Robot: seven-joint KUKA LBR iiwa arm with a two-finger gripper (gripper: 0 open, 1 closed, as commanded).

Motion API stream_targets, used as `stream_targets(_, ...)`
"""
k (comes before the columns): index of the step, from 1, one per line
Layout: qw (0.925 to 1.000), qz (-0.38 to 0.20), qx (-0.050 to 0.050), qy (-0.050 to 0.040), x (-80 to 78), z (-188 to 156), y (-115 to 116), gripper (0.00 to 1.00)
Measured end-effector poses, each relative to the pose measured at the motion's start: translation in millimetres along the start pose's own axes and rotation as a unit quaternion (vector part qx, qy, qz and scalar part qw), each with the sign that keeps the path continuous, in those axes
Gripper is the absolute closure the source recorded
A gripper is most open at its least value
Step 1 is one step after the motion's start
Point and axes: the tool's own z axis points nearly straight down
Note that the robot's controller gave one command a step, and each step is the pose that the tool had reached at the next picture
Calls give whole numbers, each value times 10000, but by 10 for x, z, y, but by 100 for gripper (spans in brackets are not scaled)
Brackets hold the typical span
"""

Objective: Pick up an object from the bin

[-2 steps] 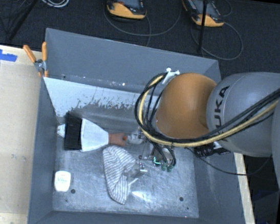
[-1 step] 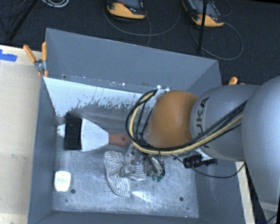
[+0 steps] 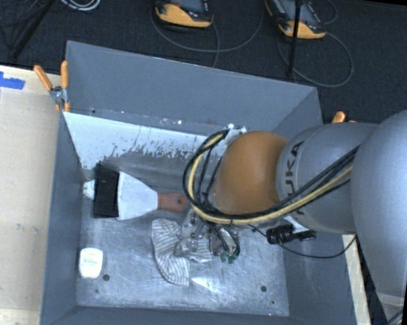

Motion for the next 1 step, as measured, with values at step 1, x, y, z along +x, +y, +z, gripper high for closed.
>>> stream_targets(1, 9998, 160, 9, -84, -81, -1756, 61, 100)
